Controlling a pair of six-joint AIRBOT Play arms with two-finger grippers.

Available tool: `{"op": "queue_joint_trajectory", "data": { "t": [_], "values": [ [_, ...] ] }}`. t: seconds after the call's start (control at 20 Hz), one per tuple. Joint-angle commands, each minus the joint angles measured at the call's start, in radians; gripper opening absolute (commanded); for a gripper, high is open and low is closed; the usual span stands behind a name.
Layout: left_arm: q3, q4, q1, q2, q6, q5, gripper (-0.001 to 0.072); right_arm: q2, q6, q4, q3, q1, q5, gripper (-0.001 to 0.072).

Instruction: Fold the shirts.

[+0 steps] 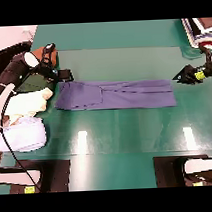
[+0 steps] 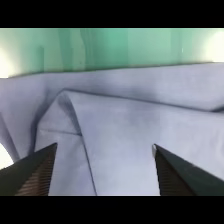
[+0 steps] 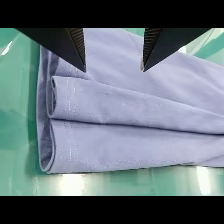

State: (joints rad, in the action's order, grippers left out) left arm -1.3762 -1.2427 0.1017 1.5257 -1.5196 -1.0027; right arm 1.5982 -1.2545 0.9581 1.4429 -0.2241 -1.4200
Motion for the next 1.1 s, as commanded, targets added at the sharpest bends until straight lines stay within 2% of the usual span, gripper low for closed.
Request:
{"op": "queue_joint_trajectory", "data": {
  "t": [0.0, 0.05, 0.1, 0.15, 0.2, 0.35, 0.45, 0.5, 0.6, 0.65, 0.7, 0.75, 1.05],
  "values": [
    [-0.006, 0.035, 0.0, -0.004, -0.018, -0.053, 0.0712, -0.006, 0.012, 0.041, -0.021, -0.025, -0.032, 0.0415],
    [-0.006, 0.077, 0.001, -0.006, -0.017, -0.066, 0.0608, -0.006, 0.018, 0.037, -0.046, -0.043, -0.029, 0.0512],
    [-0.006, 0.123, 0.001, -0.006, -0.008, -0.072, 0.0323, -0.006, 0.019, 0.037, -0.083, -0.065, -0.023, 0.0583],
    [-0.005, 0.17, 0.001, -0.006, 0.024, -0.068, 0.0114, -0.005, 0.027, 0.037, -0.127, -0.088, -0.012, 0.0582],
    [-0.005, 0.227, 0.005, -0.006, 0.064, -0.054, 0.0036, 0.004, 0.035, 0.031, -0.163, -0.104, -0.007, 0.0583],
    [-0.005, 0.282, 0.066, -0.001, 0.087, 0.005, 0.0028, 0.065, 0.05, 0.02, -0.225, -0.108, -0.009, 0.0578],
    [-0.006, 0.282, 0.137, 0.014, 0.087, 0.043, 0.0028, 0.11, 0.09, -0.055, -0.229, -0.074, 0.0, 0.0569],
    [-0.006, 0.282, 0.176, 0.029, 0.086, 0.066, 0.0028, 0.123, 0.095, -0.087, -0.228, -0.05, 0.018, 0.0537],
    [-0.008, 0.285, 0.243, 0.068, 0.078, 0.106, 0.0027, 0.128, 0.097, -0.1, -0.227, -0.006, 0.074, 0.0375],
    [-0.015, 0.286, 0.27, 0.095, 0.074, 0.122, 0.0028, 0.124, 0.097, -0.1, -0.214, 0.008, 0.084, 0.0237],
    [-0.039, 0.286, 0.29, 0.128, 0.065, 0.121, 0.0027, 0.119, 0.097, -0.101, -0.182, 0.016, 0.069, 0.0067],
    [-0.072, 0.286, 0.307, 0.163, 0.051, 0.117, 0.0027, 0.106, 0.097, -0.103, -0.138, 0.016, 0.045, 0.0014],
    [-0.355, 0.309, 0.401, 0.396, 0.026, 0.029, 0.0028, -0.057, 0.042, -0.203, 0.103, 0.126, -0.047, 0.0013]
  ]
}}
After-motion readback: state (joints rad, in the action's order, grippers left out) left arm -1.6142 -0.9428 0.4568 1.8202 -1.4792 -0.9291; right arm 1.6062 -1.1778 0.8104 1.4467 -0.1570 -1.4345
